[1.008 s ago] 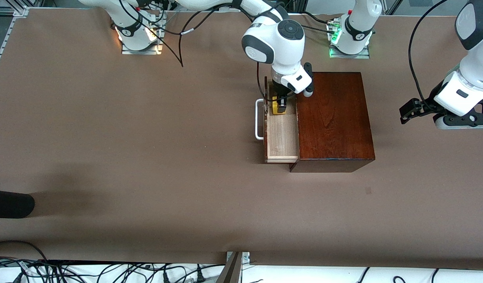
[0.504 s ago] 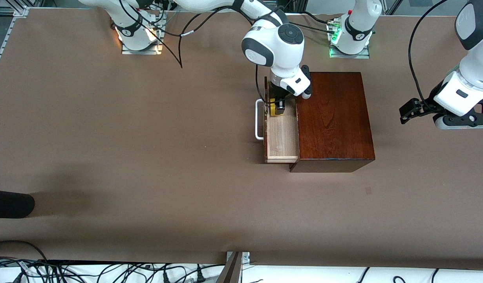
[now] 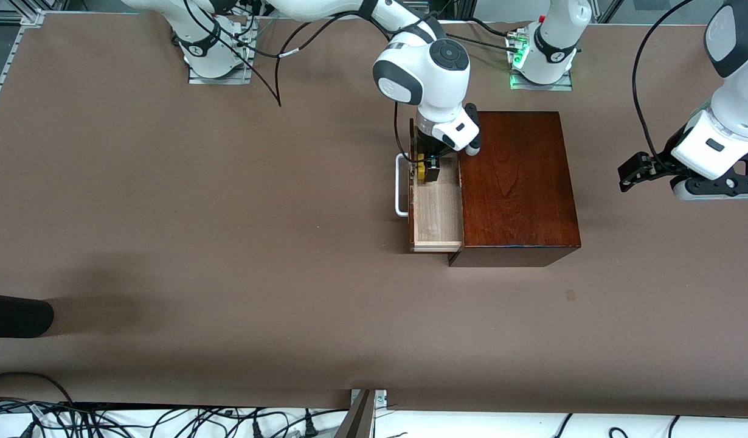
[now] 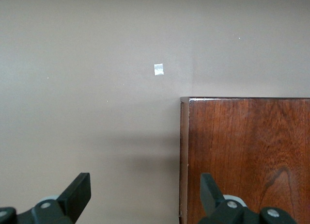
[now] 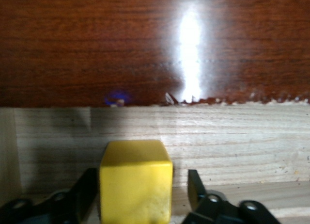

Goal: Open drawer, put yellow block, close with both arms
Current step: 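Lower the cube into the drawer and open the right gripper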

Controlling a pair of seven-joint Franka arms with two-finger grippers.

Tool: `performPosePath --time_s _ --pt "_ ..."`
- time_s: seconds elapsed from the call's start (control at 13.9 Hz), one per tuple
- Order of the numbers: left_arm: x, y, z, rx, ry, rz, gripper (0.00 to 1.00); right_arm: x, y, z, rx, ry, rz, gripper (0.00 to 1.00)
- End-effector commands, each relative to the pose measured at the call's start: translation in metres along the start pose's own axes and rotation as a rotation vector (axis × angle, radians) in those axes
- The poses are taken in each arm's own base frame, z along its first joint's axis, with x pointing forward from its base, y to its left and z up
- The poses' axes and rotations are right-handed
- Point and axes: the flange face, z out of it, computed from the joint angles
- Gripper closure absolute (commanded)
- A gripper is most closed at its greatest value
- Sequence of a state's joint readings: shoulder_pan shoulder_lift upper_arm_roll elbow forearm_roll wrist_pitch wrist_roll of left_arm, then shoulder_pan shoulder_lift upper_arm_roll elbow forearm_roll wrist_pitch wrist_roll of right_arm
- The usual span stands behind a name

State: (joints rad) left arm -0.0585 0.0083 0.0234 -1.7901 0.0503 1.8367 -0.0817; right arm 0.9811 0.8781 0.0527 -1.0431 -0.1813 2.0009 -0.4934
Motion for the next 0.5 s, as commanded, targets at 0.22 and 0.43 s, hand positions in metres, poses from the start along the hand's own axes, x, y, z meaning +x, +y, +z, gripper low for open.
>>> performPosePath --time_s 0.22,0.43 --pt "-0.001 0.000 -0.009 -0.012 0.010 0.064 0.00 -0.010 0.025 -0.085 0.005 0.086 0.059 0.00" --pt "-0.008 0.032 -0.012 -0.023 -0.025 0.213 0.00 -0.061 0.078 -0.145 0.022 0.130 0.168 0.00"
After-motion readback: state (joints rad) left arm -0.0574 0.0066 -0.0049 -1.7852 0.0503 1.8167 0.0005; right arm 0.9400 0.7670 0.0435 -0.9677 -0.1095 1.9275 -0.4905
